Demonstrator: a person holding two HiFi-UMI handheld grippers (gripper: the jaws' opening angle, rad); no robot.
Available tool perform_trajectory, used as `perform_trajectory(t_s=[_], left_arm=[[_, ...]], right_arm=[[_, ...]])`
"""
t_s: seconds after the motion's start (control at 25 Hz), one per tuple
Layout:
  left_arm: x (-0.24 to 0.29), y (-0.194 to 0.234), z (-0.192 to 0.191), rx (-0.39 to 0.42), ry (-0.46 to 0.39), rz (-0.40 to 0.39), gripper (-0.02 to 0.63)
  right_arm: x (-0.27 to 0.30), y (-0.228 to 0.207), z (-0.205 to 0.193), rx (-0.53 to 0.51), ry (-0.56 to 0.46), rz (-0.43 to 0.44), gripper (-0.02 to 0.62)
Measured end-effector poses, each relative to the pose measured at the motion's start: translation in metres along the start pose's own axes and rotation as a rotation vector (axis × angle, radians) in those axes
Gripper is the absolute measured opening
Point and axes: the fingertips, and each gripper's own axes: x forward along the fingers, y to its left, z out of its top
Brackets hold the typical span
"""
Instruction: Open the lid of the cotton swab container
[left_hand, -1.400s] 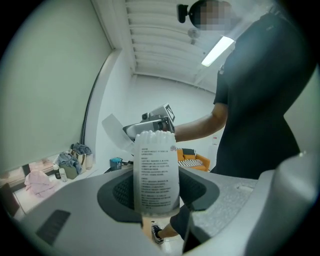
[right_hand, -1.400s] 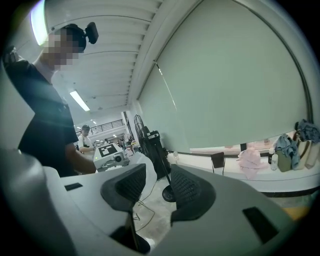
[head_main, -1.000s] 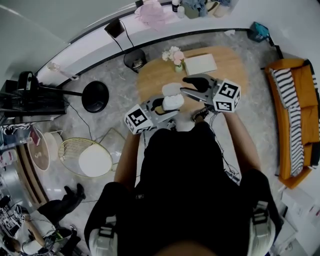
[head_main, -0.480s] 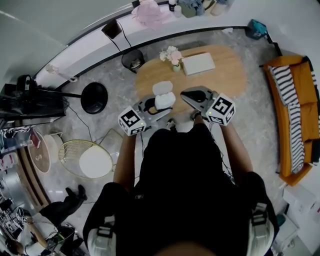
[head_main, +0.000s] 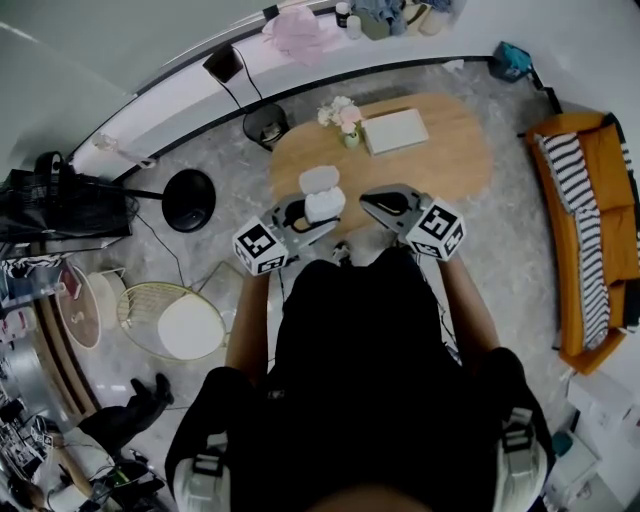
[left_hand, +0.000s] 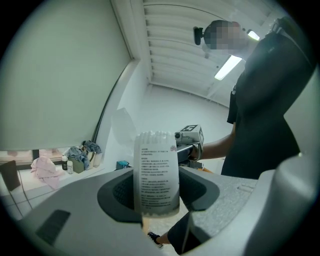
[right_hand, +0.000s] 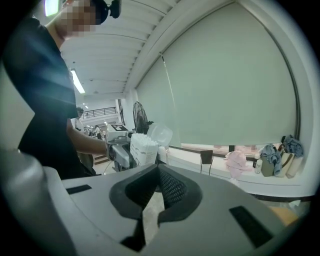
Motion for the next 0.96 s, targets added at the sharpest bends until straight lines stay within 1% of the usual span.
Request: perform_trajectory(t_s=[0.28,0.52,0.96], left_arm=[[0.002,-0.005,-0.002,-0.017,-0.003,0.001,0.199],[0.005,-0.003,-0.001,-0.018,0.005,-0.001,0.199],[0.001,0.008,0.001,-0.015,0.010,-0.009,0.199]], right_arm=[[0.001,-0.001,-0.007,-0.017,0.038,0.013,-0.003],[0.001,-0.003,-0.010,-0.013,0.046,0.022,-0.003],[0.007,-0.012,-0.007,-0.027,0.053,0.003,-0.003]])
